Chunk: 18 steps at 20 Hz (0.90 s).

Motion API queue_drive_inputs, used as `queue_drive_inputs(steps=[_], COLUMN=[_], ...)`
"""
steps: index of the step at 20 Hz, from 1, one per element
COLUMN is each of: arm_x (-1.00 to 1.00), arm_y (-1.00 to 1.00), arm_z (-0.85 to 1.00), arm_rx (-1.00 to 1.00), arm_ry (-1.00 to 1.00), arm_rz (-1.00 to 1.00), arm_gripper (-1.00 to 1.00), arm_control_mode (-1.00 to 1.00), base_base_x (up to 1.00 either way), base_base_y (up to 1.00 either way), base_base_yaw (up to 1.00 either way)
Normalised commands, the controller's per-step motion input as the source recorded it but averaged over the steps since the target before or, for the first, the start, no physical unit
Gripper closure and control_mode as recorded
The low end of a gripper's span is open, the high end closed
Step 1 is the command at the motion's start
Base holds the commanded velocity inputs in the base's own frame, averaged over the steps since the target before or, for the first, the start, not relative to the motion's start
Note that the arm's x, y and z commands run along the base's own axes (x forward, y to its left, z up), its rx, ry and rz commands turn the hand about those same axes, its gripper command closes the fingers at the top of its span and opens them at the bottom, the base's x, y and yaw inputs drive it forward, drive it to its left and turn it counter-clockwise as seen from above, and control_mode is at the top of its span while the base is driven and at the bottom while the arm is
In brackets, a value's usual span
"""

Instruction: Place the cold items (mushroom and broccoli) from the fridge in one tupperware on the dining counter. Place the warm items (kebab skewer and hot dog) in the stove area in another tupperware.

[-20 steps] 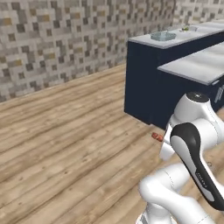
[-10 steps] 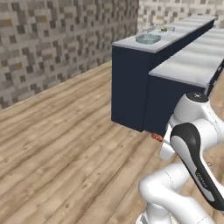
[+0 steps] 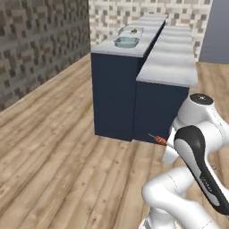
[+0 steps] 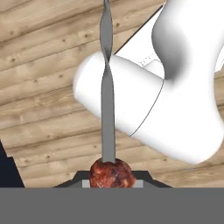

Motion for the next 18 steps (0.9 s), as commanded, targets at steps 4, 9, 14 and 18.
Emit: queue_drive_inputs(steps=[4, 9, 14, 18], arm_x=[0.00, 0.00, 0.00, 0.00], arm_y=[0.00, 0.00, 0.00, 0.00], arm_z=[0.00, 0.00, 0.00, 0.00], arm_rx=[0.00, 0.00, 0.00, 0.00], arm_ry=[0.00, 0.00, 0.00, 0.00], arm_rz=[0.00, 0.00, 0.00, 0.00], arm_gripper=[1.00, 1.00, 1.00, 1.00], arm_control_mode=[1.00, 1.00, 1.00, 1.00], base_base_x=[0.92, 0.91, 0.92, 0.92], base_base_y=[1.00, 1.00, 0.99, 0.86], base_base_yaw=[-0.49, -0.44, -0.40, -0.42])
